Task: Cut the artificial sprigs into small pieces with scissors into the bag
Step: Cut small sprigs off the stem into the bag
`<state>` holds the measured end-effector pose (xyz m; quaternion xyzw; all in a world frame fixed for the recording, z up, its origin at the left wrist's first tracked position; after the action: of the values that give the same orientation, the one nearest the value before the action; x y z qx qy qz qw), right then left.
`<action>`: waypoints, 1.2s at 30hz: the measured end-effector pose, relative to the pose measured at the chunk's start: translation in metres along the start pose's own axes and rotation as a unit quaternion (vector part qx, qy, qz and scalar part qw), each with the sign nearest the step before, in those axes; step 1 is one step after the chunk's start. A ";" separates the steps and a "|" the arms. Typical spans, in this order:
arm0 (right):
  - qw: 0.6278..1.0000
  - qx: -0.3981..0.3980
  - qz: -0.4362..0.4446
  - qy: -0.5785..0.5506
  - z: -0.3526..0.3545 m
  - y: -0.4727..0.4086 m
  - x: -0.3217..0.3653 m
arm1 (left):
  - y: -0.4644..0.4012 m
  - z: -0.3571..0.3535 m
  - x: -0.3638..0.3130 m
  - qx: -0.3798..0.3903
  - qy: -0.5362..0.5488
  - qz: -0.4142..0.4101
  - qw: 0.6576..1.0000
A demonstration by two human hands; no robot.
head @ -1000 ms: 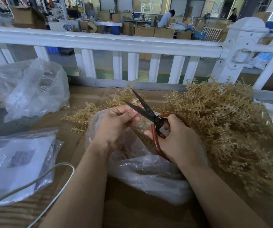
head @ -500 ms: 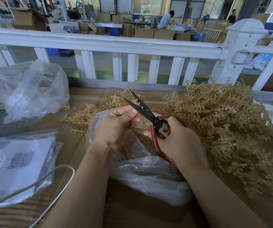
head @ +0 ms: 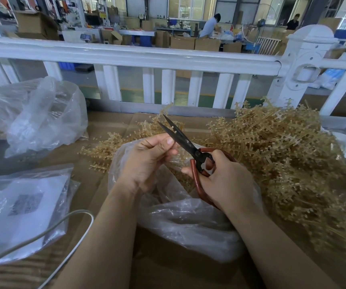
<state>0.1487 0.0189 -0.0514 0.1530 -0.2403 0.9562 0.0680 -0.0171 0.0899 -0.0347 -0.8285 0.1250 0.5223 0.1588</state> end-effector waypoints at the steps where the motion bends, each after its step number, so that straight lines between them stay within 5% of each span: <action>1: 1.000 0.001 -0.001 0.001 0.001 0.000 0.000 | 0.000 0.000 0.000 0.001 -0.001 -0.002 1.000; 36: 0.996 -0.085 0.029 -0.003 -0.012 -0.001 -0.009 | -0.004 0.004 0.005 0.024 0.071 -0.010 0.997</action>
<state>0.1547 0.0253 -0.0642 0.1424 -0.3254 0.9333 0.0520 -0.0168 0.0948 -0.0399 -0.8604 0.1405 0.4577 0.1746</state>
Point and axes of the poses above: each hand's wrist, its own y-axis away from the middle knuckle, its own z-axis out of the back of the hand, x = y × z, the point moved 1 cm from there along -y, towards the middle knuckle, and after that the axes turned 4 degrees about y, right-handed, at the moved point
